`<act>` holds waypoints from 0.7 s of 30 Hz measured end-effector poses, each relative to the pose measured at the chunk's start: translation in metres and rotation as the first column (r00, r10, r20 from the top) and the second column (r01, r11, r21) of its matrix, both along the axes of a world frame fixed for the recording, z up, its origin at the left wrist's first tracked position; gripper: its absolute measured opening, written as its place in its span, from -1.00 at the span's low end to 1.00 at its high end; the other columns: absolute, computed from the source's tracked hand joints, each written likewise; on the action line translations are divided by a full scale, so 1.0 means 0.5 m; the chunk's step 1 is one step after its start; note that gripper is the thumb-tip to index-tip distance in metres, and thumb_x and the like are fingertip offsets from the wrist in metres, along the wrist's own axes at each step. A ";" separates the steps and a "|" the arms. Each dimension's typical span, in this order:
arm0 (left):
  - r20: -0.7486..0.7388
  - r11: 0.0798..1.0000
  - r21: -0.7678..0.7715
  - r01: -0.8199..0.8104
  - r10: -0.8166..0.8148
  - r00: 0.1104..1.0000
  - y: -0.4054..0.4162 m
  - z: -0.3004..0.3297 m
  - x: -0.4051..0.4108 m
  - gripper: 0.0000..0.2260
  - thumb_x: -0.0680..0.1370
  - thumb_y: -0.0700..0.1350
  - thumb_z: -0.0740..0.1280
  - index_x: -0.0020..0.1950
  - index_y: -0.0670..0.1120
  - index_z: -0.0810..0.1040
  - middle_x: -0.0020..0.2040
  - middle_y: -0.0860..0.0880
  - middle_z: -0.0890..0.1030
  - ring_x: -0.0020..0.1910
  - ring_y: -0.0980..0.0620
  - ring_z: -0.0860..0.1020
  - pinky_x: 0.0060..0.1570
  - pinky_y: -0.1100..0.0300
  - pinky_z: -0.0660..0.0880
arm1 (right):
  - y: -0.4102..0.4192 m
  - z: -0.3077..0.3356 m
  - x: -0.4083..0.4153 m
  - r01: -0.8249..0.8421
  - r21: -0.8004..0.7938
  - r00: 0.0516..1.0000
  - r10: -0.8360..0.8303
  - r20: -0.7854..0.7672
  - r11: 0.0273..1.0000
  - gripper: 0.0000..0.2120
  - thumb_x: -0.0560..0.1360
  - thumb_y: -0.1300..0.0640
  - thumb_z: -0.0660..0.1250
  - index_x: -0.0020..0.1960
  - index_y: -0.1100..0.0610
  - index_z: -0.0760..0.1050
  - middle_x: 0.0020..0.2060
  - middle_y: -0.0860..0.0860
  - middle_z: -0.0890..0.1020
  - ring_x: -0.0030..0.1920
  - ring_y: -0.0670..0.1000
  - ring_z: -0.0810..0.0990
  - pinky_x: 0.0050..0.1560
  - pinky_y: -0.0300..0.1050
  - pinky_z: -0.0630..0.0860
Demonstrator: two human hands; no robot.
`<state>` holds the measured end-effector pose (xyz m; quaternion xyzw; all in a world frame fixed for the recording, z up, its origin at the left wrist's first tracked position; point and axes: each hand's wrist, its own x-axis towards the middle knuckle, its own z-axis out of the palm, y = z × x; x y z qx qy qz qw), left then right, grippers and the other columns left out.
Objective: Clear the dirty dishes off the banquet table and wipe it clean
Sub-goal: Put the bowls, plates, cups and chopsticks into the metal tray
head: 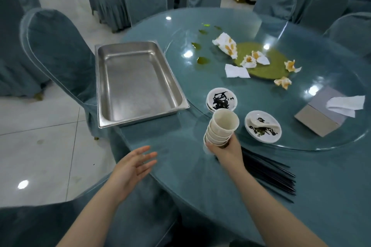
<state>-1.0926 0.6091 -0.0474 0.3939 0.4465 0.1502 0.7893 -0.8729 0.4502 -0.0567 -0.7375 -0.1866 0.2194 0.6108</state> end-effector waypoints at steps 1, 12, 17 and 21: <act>0.004 1.000 -0.002 -0.015 0.015 1.000 0.010 0.001 0.018 -0.75 0.58 -0.25 0.20 0.23 -0.08 0.50 0.11 -0.12 0.64 0.11 -0.08 0.59 0.07 0.09 0.46 | 0.021 0.010 0.015 -0.037 0.023 0.999 0.037 0.005 0.999 -0.60 0.30 0.33 0.52 0.00 -0.02 0.52 -0.15 -0.22 0.69 -0.15 -0.25 0.63 -0.20 -0.42 0.50; -0.164 0.909 0.400 -0.119 0.198 0.966 0.150 0.012 0.212 -0.77 0.59 -0.25 0.22 0.17 -0.01 0.55 0.08 -0.01 0.66 0.08 0.08 0.59 -0.09 0.29 0.48 | 0.307 0.074 0.205 -0.384 -0.021 0.921 0.384 0.070 0.923 -0.36 0.25 -0.08 0.55 0.24 -0.19 0.33 0.04 -0.31 0.60 0.03 -0.27 0.58 0.06 -0.22 0.51; -0.420 0.746 0.650 0.146 0.192 0.887 0.211 -0.027 0.243 -0.67 0.55 -0.28 0.20 0.22 0.06 0.51 0.20 0.07 0.58 0.08 0.04 0.57 0.04 0.23 0.45 | 0.423 0.026 0.217 -0.455 -0.025 0.891 0.455 0.004 0.890 -0.36 0.25 -0.05 0.53 0.26 -0.17 0.33 0.04 -0.26 0.61 0.02 -0.23 0.60 0.07 -0.13 0.55; -0.727 0.592 0.597 0.541 0.115 0.677 0.245 -0.078 0.243 -0.64 0.58 -0.09 0.22 0.39 0.05 0.39 0.24 -0.01 0.52 0.25 -0.02 0.48 0.44 0.00 0.06 | 0.486 -0.004 0.202 -0.429 -0.145 0.901 0.434 0.005 0.892 -0.46 0.26 -0.11 0.48 0.17 -0.18 0.34 -0.05 -0.29 0.60 -0.11 -0.28 0.59 -0.14 -0.29 0.46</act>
